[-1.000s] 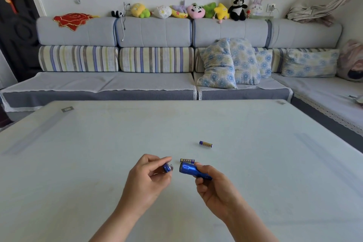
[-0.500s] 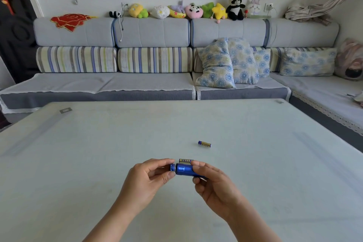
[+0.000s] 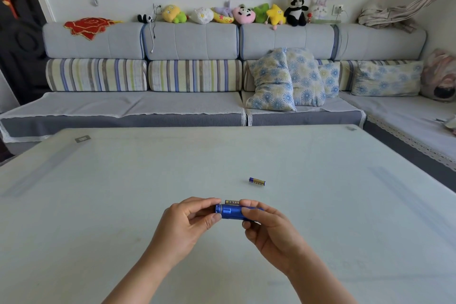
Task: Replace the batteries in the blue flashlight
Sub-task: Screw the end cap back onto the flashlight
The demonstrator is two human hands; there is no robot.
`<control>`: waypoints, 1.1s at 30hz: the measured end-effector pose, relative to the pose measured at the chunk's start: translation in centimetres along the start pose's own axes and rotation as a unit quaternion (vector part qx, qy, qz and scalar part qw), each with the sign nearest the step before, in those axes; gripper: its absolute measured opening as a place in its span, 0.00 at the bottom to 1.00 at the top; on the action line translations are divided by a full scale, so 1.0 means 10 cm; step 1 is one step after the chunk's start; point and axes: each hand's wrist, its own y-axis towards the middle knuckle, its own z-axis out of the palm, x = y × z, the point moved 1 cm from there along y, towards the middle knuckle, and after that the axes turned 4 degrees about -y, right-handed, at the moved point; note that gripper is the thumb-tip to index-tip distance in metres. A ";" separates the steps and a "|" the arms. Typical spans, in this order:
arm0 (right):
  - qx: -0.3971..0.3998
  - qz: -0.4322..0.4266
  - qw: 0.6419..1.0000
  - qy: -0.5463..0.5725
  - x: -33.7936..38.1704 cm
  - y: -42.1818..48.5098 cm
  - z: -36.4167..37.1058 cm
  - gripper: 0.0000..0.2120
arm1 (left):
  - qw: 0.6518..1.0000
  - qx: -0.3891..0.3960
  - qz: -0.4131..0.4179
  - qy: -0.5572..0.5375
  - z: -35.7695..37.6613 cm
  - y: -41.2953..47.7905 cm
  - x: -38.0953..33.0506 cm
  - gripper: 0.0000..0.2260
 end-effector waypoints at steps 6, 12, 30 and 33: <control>0.011 -0.008 1.000 -0.025 0.01 -0.01 -0.01 0.09 | 1.000 0.012 0.003 0.011 0.00 0.01 0.00 0.13; 0.016 -0.020 0.996 -0.090 0.02 -0.01 -0.04 0.06 | 1.000 0.017 0.005 0.018 0.00 0.02 0.03 0.13; -0.049 -0.025 0.958 -0.280 0.01 -0.02 -0.01 0.23 | 0.995 0.043 0.052 0.068 0.01 0.02 0.03 0.17; -0.061 -0.007 0.951 -0.304 0.01 -0.02 -0.03 0.25 | 0.995 0.045 0.060 0.070 0.02 0.02 0.01 0.17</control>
